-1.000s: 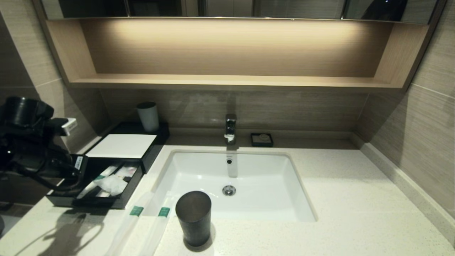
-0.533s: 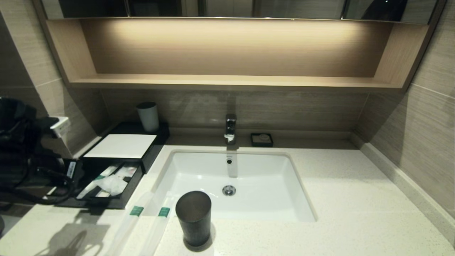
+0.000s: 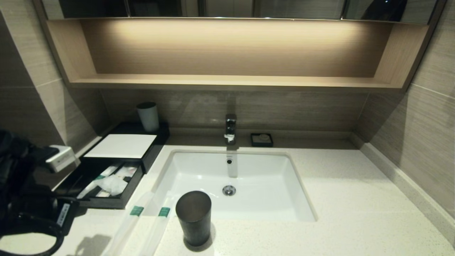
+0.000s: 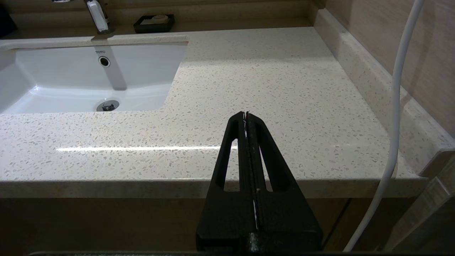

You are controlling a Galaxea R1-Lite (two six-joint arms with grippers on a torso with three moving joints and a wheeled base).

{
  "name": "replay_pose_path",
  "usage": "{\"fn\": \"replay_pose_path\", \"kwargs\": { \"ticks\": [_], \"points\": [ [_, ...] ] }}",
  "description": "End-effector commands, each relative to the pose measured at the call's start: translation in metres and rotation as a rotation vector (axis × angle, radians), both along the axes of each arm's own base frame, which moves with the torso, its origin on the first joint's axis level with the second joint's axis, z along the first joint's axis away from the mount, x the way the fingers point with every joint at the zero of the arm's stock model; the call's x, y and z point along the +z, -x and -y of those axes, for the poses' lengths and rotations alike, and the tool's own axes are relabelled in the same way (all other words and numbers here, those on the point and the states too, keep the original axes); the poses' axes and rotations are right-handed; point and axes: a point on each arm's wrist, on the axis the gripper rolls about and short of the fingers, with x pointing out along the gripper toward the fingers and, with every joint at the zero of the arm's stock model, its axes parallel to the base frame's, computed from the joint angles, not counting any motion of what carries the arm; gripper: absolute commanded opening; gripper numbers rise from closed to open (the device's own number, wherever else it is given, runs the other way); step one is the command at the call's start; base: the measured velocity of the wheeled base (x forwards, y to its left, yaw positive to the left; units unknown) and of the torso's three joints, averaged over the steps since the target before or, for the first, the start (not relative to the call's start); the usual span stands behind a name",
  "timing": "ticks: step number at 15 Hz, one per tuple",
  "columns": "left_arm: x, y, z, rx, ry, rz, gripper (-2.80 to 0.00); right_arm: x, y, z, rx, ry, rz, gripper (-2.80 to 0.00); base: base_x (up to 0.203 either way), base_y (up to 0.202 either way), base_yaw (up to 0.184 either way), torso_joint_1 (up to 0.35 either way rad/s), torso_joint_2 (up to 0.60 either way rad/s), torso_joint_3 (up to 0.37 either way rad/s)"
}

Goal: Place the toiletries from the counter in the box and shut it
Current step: Pick up the bathroom toiletry

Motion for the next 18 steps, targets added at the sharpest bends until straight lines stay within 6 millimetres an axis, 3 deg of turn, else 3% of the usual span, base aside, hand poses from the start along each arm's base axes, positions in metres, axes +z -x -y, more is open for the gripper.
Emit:
{"fn": "replay_pose_path", "kwargs": {
  "ticks": [1,5,18],
  "points": [
    [-0.002,0.018,0.006,-0.045,0.002,0.018,-2.8,0.0,0.0,0.0,0.0,0.0,-0.001,-2.8,0.0,0.0,0.0,0.0,0.0,0.0],
    [-0.018,0.023,0.006,-0.013,0.027,-0.057,-2.8,0.0,0.0,0.0,0.0,0.0,-0.002,-2.8,0.0,0.0,0.0,0.0,0.0,0.0],
    [-0.057,-0.002,0.013,-0.039,0.007,-0.287,-2.8,0.0,0.0,0.0,0.0,0.0,-0.001,-2.8,0.0,0.0,0.0,0.0,0.0,0.0]
  ]
}}
